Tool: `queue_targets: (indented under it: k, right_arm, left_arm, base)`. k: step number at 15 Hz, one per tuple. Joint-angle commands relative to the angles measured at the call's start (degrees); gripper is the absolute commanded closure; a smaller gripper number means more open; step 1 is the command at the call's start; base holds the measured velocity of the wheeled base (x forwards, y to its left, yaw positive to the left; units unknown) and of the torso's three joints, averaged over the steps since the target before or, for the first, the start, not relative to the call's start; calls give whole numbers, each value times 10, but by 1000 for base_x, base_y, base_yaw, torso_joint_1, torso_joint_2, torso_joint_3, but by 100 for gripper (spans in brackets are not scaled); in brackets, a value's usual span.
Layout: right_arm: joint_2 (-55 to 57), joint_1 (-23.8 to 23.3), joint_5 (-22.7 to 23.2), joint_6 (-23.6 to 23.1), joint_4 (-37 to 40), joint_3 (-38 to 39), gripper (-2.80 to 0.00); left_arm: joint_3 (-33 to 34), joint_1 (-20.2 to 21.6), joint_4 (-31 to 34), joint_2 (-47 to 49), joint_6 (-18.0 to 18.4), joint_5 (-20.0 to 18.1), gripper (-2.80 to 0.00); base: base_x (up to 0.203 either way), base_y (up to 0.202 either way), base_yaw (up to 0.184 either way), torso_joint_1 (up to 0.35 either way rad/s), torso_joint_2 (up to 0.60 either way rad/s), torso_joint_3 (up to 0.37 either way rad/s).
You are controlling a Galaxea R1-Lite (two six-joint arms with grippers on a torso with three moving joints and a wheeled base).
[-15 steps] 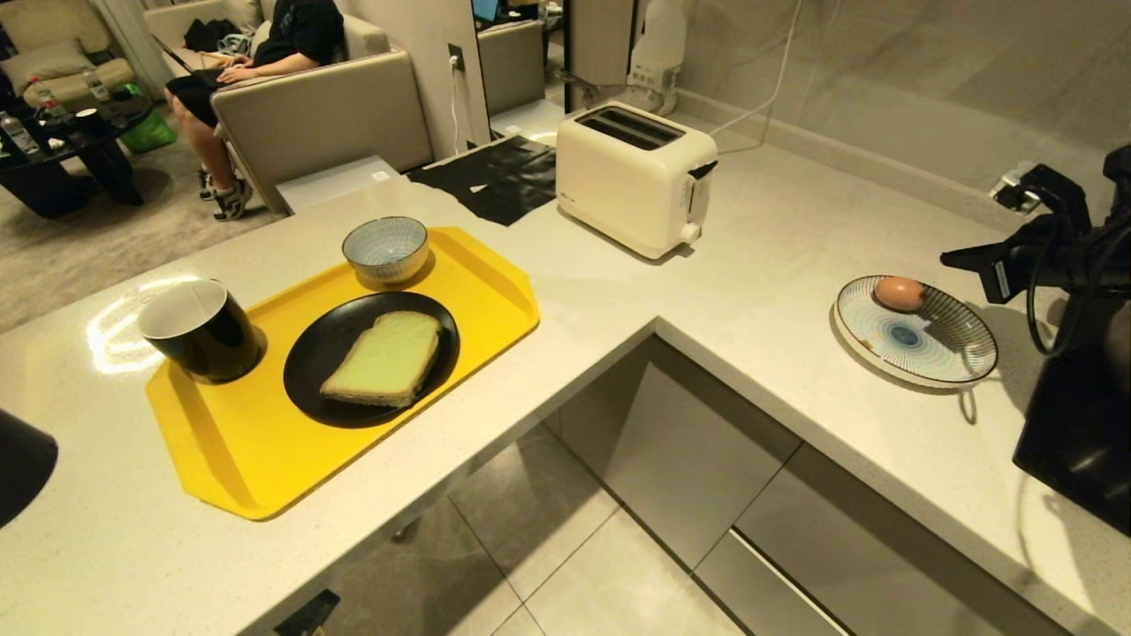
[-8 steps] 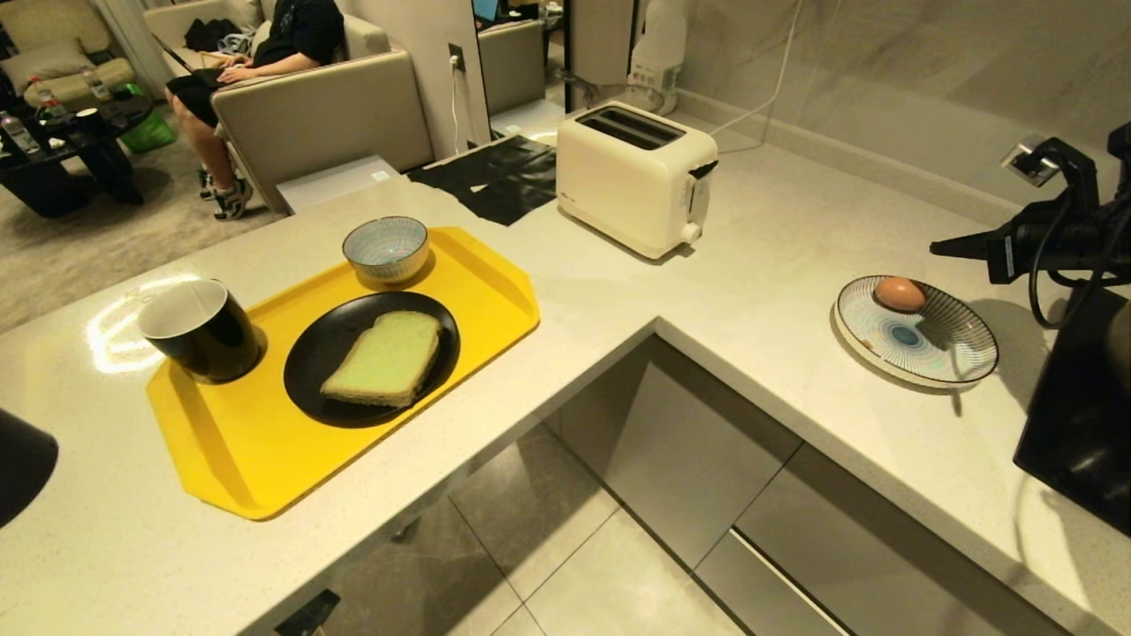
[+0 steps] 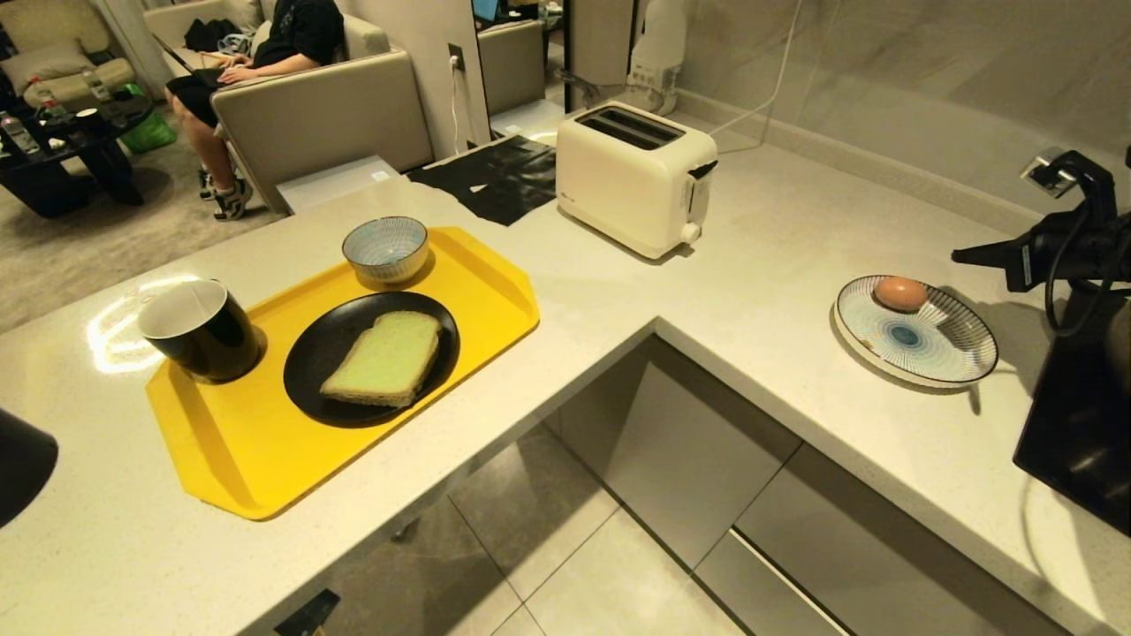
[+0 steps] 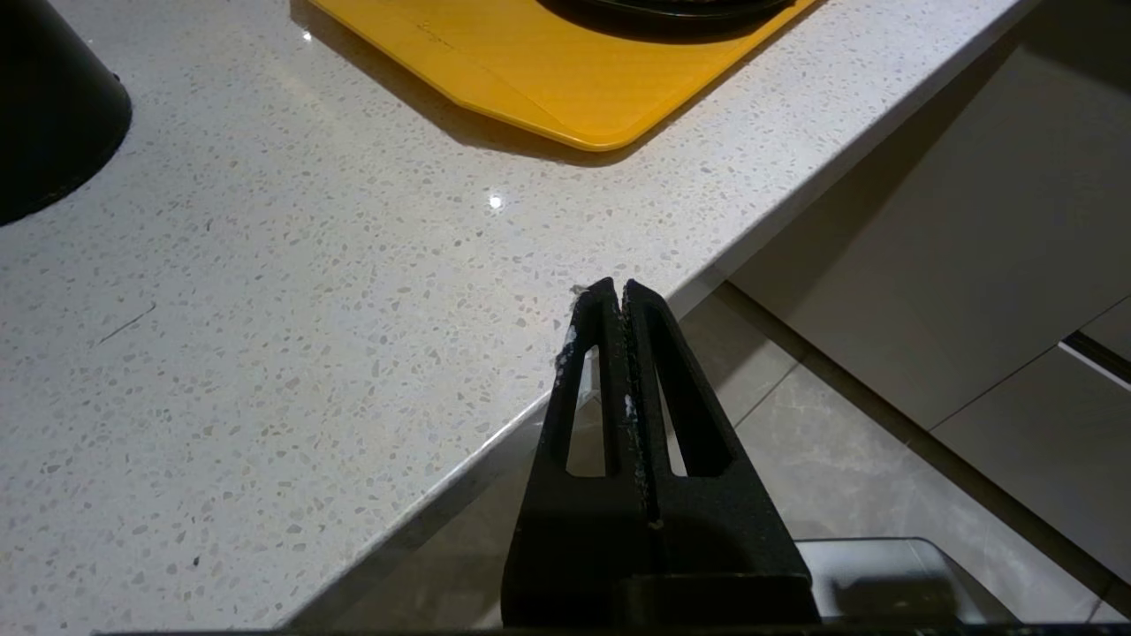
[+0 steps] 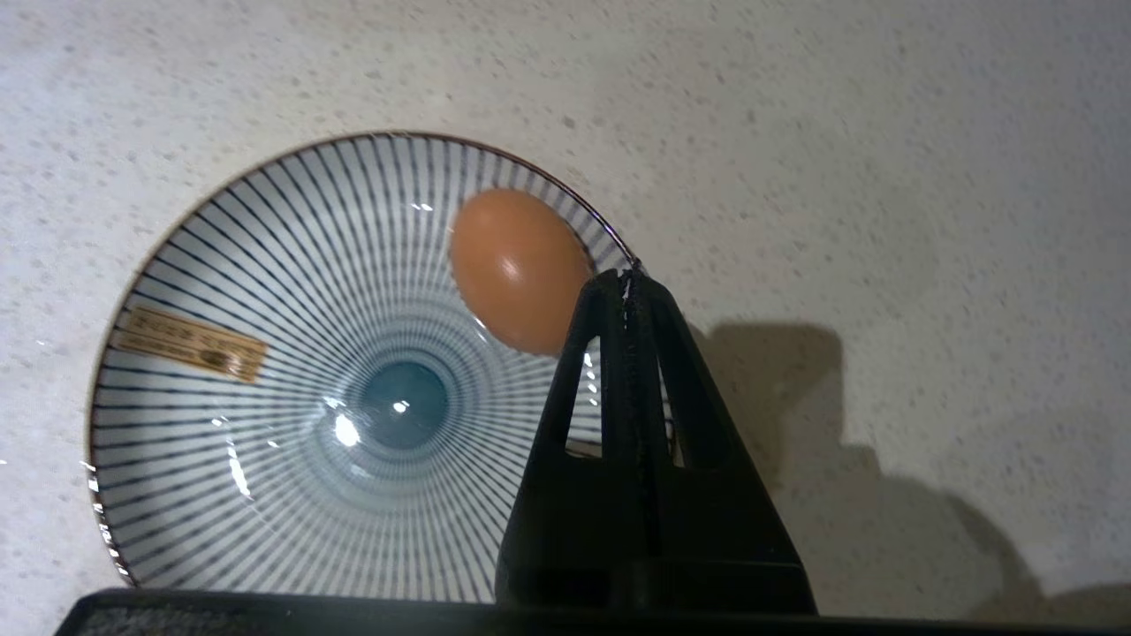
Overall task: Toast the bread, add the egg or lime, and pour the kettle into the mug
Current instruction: Pick up the egg
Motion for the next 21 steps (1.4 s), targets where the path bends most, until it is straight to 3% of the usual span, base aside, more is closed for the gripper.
queue_targets:
  k: [1, 12, 16, 21]
  right_arm:
    - [9, -15, 4, -4, 2, 0, 0]
    - [26, -2, 6, -9, 1, -2, 0]
    - [23, 4, 6, -33, 4, 1, 0]
    - [44, 4, 6, -38, -28, 1, 0]
  left_arm:
    - [0, 1, 0, 0, 0, 0, 0]
    - [0, 1, 0, 0, 0, 0, 0]
    - [0, 1, 0, 0, 0, 0, 0]
    - [0, 1, 0, 0, 0, 0, 0]
  base:
    - [0, 0, 0, 0, 0, 0]
    - [0, 0, 0, 0, 0, 0]
    - [0, 0, 0, 0, 0, 0]
    - [0, 0, 0, 0, 0, 0]
